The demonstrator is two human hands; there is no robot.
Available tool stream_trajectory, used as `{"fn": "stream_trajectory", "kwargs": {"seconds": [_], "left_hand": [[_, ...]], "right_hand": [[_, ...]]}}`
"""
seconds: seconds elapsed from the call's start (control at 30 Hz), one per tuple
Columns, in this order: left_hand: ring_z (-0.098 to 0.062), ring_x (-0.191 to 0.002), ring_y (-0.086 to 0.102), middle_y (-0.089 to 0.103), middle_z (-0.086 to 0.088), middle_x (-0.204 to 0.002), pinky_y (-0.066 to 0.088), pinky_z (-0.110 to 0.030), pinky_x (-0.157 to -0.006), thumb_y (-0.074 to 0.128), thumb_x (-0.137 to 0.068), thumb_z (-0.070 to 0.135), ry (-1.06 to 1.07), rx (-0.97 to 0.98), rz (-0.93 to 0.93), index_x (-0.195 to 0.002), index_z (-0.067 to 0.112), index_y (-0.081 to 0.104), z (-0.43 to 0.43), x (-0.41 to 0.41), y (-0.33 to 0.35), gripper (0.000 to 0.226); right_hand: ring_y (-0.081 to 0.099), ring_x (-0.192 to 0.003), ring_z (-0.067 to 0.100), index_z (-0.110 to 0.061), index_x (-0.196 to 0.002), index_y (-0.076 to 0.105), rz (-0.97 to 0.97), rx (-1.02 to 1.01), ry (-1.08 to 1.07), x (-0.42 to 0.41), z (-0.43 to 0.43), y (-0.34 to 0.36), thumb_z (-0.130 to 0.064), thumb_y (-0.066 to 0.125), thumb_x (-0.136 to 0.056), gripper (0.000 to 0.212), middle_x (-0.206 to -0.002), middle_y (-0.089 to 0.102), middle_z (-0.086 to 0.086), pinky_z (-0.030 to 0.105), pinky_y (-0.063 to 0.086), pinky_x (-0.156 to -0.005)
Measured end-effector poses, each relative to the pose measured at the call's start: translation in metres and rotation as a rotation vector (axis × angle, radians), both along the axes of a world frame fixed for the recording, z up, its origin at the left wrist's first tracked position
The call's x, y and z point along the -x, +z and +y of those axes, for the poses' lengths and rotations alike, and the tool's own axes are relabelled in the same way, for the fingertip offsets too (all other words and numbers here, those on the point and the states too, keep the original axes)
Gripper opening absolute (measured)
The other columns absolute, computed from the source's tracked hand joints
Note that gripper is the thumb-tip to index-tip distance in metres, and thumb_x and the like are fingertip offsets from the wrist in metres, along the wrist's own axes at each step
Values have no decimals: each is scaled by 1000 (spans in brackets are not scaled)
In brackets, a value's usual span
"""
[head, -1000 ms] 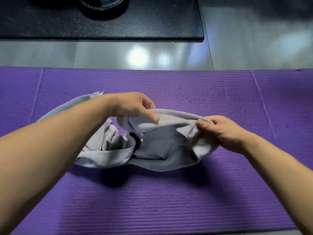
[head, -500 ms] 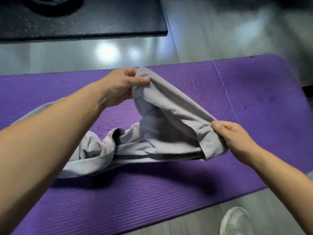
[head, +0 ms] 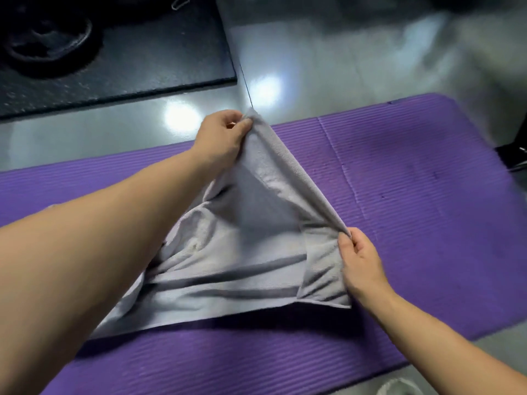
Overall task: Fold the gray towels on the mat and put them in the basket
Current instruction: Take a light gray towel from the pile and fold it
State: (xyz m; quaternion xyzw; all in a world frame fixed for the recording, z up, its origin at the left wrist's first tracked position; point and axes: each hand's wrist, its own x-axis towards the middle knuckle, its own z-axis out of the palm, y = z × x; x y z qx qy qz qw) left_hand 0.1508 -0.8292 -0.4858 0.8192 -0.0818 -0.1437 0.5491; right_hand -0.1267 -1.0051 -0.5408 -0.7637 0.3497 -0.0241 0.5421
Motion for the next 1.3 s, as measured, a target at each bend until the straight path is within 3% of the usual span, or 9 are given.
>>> {"fn": "stream_trajectory", "kwargs": {"seconds": [0.23, 0.4, 0.57, 0.7, 0.83, 0.93, 1.07, 1.2, 1.3], "left_hand": [[-10, -79, 63, 75, 4, -91, 50, -30, -78, 67, -96, 34, -64, -295, -143, -94, 20, 76, -102, -11, 3, 17], [-17, -96, 68, 75, 3, -103, 53, -31, -86, 69, -94, 41, -176, -369, -243, -105, 23, 75, -200, -6, -8, 22], [-33, -116, 60, 60, -11, -130, 51, -43, -99, 65, -89, 63, -263, -606, 62, -139, 15, 46, -235, 16, -58, 71], [-32, -110, 60, 64, -8, -115, 51, -48, -95, 59, -87, 65, -223, -756, -66, -113, 19, 58, -191, 18, -72, 52], [-24, -91, 58, 62, 1, -94, 47, -36, -78, 62, -91, 60, -257, -806, 74, -105, 20, 61, -123, 21, -56, 43], [-22, -78, 57, 60, 6, -78, 38, -32, -65, 70, -89, 50, -244, -858, 98, -92, 22, 65, -71, 26, -55, 29], [-18, -61, 54, 63, 4, -64, 36, -26, -55, 72, -89, 30, -146, -792, 198, -80, 17, 71, -26, 33, -59, 16], [-17, -65, 45, 55, -5, -70, 37, -28, -61, 81, -85, 34, -84, -471, 450, -84, 9, 74, 5, 33, -49, 26], [-20, -64, 47, 52, -10, -74, 42, -28, -60, 78, -81, 35, -90, -237, 683, -90, 7, 70, 25, 27, -32, 31]], "right_hand": [[39, -56, 5, -10, -74, 48, 60, 142, 140, 16, -88, 1, -40, 46, -105, 43, -58, 43, -12, 33, 38, -59], [54, -68, 37, -16, -76, 38, 287, 394, 125, 29, -153, -2, -45, 39, -103, 40, -63, 55, 4, 47, 41, -62], [58, -77, 38, -20, -80, 43, 514, 459, 137, 32, -185, -15, -50, 39, -101, 37, -73, 58, 5, 45, 49, -70], [57, -86, 35, -21, -93, 53, 537, 487, 105, 23, -183, -12, -44, 51, -95, 23, -90, 63, 7, 44, 49, -76], [52, -107, 35, -11, -114, 64, 128, 718, 233, -13, -165, -8, -26, 60, -92, 27, -113, 61, 10, 50, 45, -93], [55, -117, 33, -9, -118, 66, -139, 628, 535, -70, -137, -12, -35, 49, -93, 40, -123, 62, 9, 49, 43, -103], [19, -152, 27, -21, -146, 47, -74, 526, 891, -148, -99, -22, -56, 30, -95, 64, -162, 32, 4, 53, 21, -122], [-14, -155, 22, -35, -161, 11, 141, 664, 1030, -184, -89, -40, -61, 17, -102, 65, -170, -4, -2, 52, -4, -125], [-25, -152, 23, -39, -160, -2, 184, 728, 1051, -179, -85, -47, -69, 3, -95, 72, -167, -18, -3, 53, -12, -123]]}}
